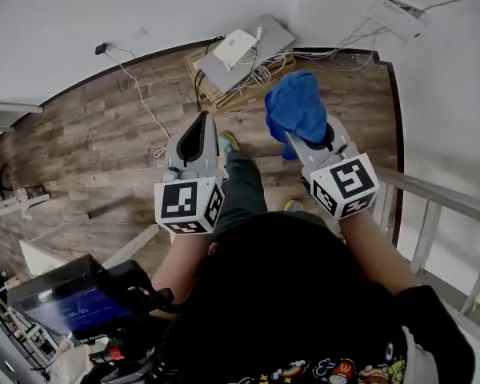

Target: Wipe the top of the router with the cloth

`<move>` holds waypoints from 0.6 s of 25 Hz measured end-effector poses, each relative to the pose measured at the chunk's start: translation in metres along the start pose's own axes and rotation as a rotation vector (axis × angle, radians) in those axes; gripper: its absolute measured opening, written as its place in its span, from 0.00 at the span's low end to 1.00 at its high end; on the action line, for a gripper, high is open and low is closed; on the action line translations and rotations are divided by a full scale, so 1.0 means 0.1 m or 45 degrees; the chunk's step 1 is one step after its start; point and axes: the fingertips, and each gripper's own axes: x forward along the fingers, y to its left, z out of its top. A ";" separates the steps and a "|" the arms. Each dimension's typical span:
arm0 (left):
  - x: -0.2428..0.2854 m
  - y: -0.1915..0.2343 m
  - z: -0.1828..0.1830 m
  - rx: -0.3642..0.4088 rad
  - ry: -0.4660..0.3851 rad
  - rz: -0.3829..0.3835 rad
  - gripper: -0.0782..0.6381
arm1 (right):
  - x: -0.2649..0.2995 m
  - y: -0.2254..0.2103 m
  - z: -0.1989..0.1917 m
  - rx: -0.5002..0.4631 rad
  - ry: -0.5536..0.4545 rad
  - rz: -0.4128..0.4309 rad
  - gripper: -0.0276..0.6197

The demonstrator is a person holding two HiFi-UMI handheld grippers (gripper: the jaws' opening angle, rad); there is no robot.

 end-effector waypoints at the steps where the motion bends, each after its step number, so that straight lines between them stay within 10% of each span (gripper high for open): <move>1: 0.21 0.16 0.04 0.001 0.008 -0.024 0.11 | 0.22 -0.08 0.05 0.007 0.017 -0.026 0.23; 7: 1.27 0.84 0.34 0.027 0.042 -0.192 0.11 | 1.34 -0.45 0.45 0.012 0.064 -0.111 0.23; 15: 2.03 1.28 0.30 -0.015 0.112 -0.088 0.11 | 2.57 -0.93 0.64 -0.087 0.099 0.069 0.23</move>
